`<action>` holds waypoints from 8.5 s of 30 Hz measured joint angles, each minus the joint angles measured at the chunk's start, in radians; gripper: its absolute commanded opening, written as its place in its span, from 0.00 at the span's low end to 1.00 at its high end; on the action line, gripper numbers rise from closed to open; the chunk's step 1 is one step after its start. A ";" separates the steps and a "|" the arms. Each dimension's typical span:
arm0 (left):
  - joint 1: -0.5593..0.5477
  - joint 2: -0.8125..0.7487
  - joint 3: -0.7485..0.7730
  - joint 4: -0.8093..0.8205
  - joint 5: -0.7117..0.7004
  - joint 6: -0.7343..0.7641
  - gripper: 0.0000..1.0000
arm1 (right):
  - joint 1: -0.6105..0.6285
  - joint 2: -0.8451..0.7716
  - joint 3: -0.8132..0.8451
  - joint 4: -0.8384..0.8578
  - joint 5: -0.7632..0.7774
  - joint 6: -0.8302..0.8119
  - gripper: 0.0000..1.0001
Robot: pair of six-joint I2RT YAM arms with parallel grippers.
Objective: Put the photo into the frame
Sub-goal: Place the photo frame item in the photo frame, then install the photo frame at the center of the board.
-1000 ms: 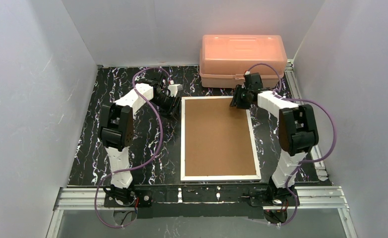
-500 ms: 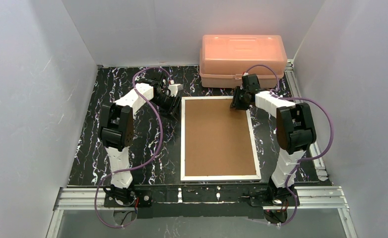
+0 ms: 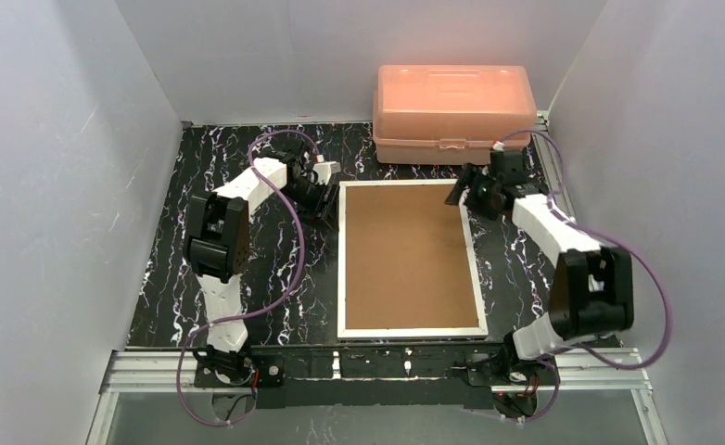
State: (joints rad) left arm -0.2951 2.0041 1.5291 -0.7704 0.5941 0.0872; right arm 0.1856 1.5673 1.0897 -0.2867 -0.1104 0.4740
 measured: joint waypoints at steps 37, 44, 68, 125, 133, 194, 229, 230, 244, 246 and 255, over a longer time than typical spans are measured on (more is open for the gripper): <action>0.018 -0.028 -0.022 -0.048 0.035 0.006 0.56 | 0.267 -0.383 -0.433 -0.372 0.045 0.140 0.43; 0.018 -0.029 -0.023 -0.029 0.039 -0.019 0.55 | 0.185 -0.341 -0.345 -0.348 0.029 0.116 0.51; 0.016 0.038 -0.048 0.060 0.081 -0.069 0.47 | -0.235 -0.093 -0.256 -0.103 -0.234 0.044 0.51; -0.026 0.090 -0.056 0.061 0.102 -0.061 0.19 | -0.256 -0.031 -0.299 -0.020 -0.370 0.031 0.33; -0.027 0.090 -0.055 0.058 0.102 -0.060 0.18 | -0.257 -0.018 -0.287 -0.032 -0.376 0.023 0.32; 0.081 0.021 -0.066 -0.019 0.125 0.027 0.43 | -0.187 -0.027 -0.262 -0.002 -0.271 0.074 0.83; 0.401 -0.114 -0.264 -0.151 0.164 0.307 0.30 | 0.269 -0.449 -0.401 -0.151 -0.341 0.213 0.73; 0.397 -0.110 -0.269 -0.150 0.157 0.315 0.27 | 0.274 -0.481 -0.441 -0.153 -0.360 0.225 0.72; 0.389 -0.096 -0.307 -0.134 0.131 0.339 0.17 | 0.306 -0.510 -0.596 -0.093 -0.432 0.310 0.70; 0.389 -0.096 -0.308 -0.128 0.131 0.339 0.16 | 0.309 -0.492 -0.596 -0.082 -0.433 0.312 0.69; 0.386 -0.094 -0.311 -0.121 0.128 0.336 0.14 | 0.314 -0.461 -0.597 -0.054 -0.418 0.309 0.67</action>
State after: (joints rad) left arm 0.0914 1.9099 1.2179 -0.8913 0.7219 0.4236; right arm 0.4995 1.1065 0.4931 -0.3405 -0.5282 0.7826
